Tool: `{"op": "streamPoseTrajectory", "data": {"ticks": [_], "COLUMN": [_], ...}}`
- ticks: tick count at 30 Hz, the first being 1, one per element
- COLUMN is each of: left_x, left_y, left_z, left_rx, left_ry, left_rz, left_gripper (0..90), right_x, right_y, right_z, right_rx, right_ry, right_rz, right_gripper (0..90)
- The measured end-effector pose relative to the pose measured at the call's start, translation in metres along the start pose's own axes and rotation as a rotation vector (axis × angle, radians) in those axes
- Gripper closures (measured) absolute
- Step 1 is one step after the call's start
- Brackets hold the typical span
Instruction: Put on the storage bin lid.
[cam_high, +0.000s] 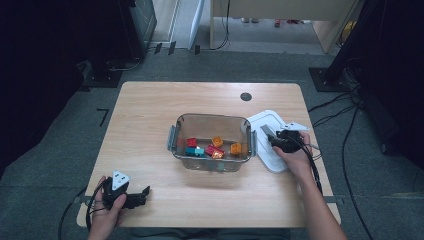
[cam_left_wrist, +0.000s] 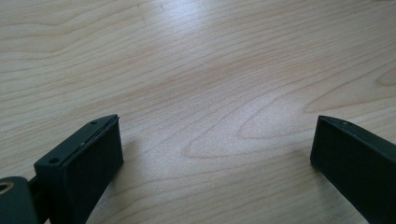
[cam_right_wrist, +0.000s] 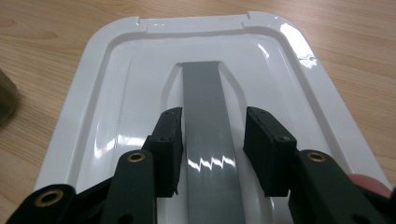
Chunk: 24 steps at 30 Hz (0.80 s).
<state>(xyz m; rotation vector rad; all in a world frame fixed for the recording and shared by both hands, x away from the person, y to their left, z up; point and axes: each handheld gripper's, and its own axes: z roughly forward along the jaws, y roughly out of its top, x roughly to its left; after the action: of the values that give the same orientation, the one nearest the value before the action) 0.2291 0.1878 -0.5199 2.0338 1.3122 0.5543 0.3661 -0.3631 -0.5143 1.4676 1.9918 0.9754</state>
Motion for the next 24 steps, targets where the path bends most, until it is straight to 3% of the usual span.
{"op": "streamPoseTrajectory", "data": {"ticks": [5,11,13,24], "left_x": [0.0,0.0,0.0,0.0], "left_y": [0.0,0.0,0.0,0.0], "left_z": [0.0,0.0,0.0,0.0], "left_rx": [0.0,0.0,0.0,0.0], "left_ry": [0.0,0.0,0.0,0.0], "left_rz": [0.0,0.0,0.0,0.0], "left_gripper": [2.1,2.1,2.1,2.1], "right_x": [0.0025,0.0032,0.0036,-0.0014], "right_y": [-0.0011,-0.0016,-0.0012,0.0015], "right_z": [-0.0006,-0.0007,-0.0012,-0.008], "right_rx": [-0.001,-0.001,0.0,-0.005], "right_ry": [0.0,0.003,0.003,-0.002], "right_rz": [-0.025,-0.016,-0.039,0.017], "right_gripper": [65.9,67.2,67.9,68.1]}}
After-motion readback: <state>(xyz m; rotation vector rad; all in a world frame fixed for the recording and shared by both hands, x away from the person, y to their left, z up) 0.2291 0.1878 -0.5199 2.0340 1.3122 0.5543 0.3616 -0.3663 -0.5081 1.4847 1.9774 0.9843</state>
